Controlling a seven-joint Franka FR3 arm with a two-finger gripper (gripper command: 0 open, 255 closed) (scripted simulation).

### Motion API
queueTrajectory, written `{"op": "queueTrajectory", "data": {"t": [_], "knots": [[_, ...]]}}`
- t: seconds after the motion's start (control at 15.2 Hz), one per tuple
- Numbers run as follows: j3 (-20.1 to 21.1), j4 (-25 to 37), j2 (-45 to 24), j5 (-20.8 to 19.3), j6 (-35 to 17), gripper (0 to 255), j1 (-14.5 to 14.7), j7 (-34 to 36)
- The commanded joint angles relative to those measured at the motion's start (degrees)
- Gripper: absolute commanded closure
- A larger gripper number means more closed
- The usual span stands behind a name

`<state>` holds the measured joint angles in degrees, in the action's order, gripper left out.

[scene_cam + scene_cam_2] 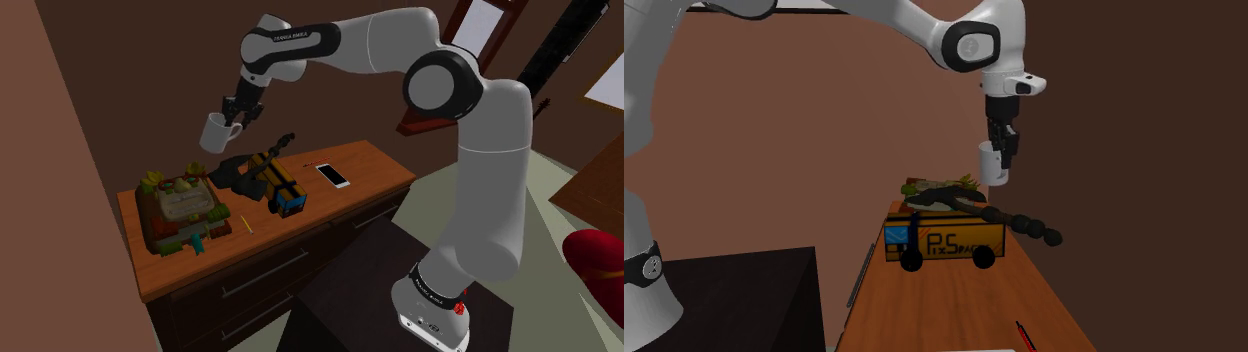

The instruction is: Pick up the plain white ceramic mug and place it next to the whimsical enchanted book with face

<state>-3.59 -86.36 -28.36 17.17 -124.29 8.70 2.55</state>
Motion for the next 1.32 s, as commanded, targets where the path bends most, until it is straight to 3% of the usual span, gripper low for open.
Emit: {"op": "queueTrajectory", "data": {"t": [0.0,0.59,1.12,1.19,1.25], "knots": [[0.4,-1.2,-4.8,0.1,-2.0,255,-0.2,-2.0],[1.8,-2.8,-8.1,0.4,-6.8,255,-1.0,-3.1],[3.2,-2.8,-8.0,-0.7,-7.0,255,-2.2,-2.5],[3.2,-2.5,-8.2,-0.7,-6.9,0,-2.2,-2.5],[3.2,-1.2,-8.8,-0.8,-6.2,0,-2.0,-2.0]]}}
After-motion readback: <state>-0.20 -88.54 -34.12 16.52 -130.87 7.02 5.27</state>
